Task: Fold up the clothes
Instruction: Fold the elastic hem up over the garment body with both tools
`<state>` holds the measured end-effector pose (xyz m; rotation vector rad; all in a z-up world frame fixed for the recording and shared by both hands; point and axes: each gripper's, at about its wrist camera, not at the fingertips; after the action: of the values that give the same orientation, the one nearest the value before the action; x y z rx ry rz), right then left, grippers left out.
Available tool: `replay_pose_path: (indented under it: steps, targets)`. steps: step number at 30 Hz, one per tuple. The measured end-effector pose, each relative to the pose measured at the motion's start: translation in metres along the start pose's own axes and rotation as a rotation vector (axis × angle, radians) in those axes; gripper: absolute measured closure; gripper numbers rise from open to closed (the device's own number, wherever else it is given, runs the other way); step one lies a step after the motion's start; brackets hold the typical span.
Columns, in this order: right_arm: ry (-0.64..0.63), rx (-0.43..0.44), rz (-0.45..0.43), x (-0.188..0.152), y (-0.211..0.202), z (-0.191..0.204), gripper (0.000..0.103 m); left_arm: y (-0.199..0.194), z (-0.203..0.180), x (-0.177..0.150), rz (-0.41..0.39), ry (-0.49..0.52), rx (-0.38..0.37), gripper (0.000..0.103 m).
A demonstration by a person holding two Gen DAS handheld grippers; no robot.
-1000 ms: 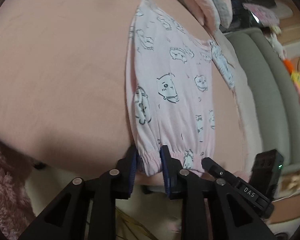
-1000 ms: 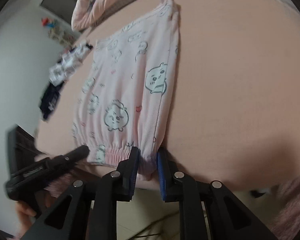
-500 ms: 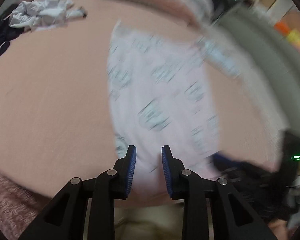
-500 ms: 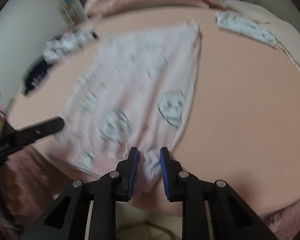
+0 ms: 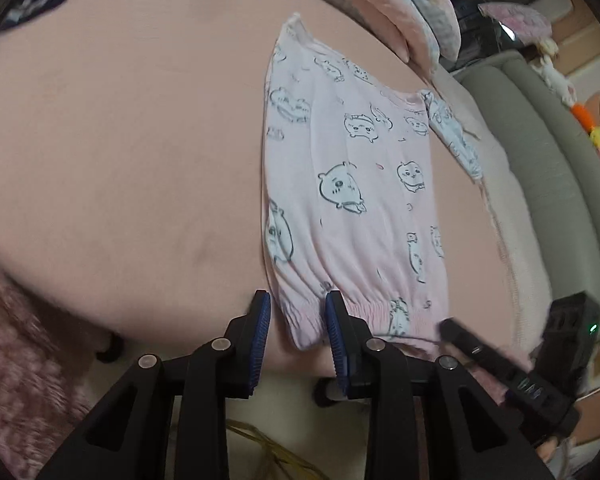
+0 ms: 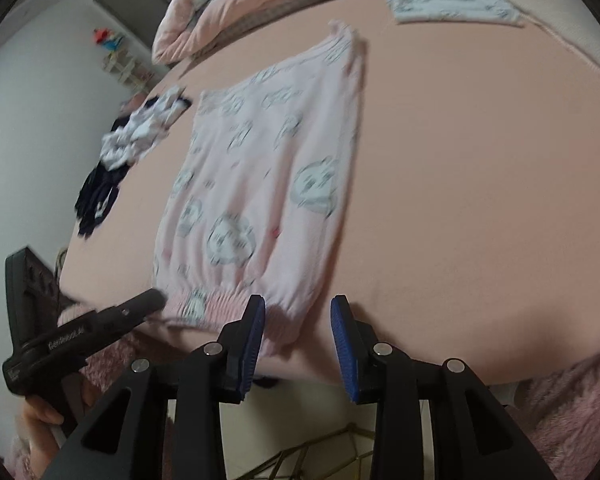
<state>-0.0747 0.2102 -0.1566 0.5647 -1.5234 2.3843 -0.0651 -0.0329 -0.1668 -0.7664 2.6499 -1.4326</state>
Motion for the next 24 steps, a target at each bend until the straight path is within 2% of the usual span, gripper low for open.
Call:
replay_pose_path:
  steps: [3,5,14,17,19,21,22,23,24]
  targets:
    - [-0.035,-0.011,0.016,-0.003,0.01,0.009,0.069,-0.001,0.006,-0.002,0.02,-0.034,-0.028,0.077]
    - [-0.044,-0.017,0.021,-0.004,0.017,0.012,0.064,-0.001,0.01,-0.003,0.028,-0.058,-0.046,0.076]
    - [0.01,0.022,-0.005,-0.002,0.015,0.007,0.063,-0.009,0.015,-0.005,0.033,-0.112,-0.091,0.069]
    - [0.038,0.044,-0.004,-0.003,0.014,0.002,0.063,-0.007,0.012,-0.006,0.041,-0.093,-0.093,0.068]
    - [0.019,0.051,0.002,-0.005,0.016,0.005,0.063,-0.005,0.01,-0.006,0.042,-0.077,-0.09,0.063]
    - [-0.022,0.044,0.012,-0.006,0.02,0.012,0.063,0.0,0.007,-0.005,0.036,-0.068,-0.084,0.062]
    - [-0.042,0.041,0.017,-0.007,0.023,0.016,0.064,0.001,0.007,-0.004,0.033,-0.062,-0.083,0.063]
    - [-0.051,0.037,0.011,-0.007,0.023,0.018,0.07,0.002,0.006,-0.004,0.031,-0.056,-0.081,0.063]
    - [-0.059,0.032,0.005,-0.007,0.023,0.02,0.076,0.002,0.005,-0.004,0.034,-0.045,-0.077,0.079]
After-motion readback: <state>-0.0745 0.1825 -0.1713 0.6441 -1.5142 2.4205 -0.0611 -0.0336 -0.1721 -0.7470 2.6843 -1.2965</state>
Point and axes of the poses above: each gripper's, at about its wrist camera, not at the fingertips, and y roughly the way its jaws point, z to its left, x to its top, and after that the axes turned 10 degrees about -y, right-handed
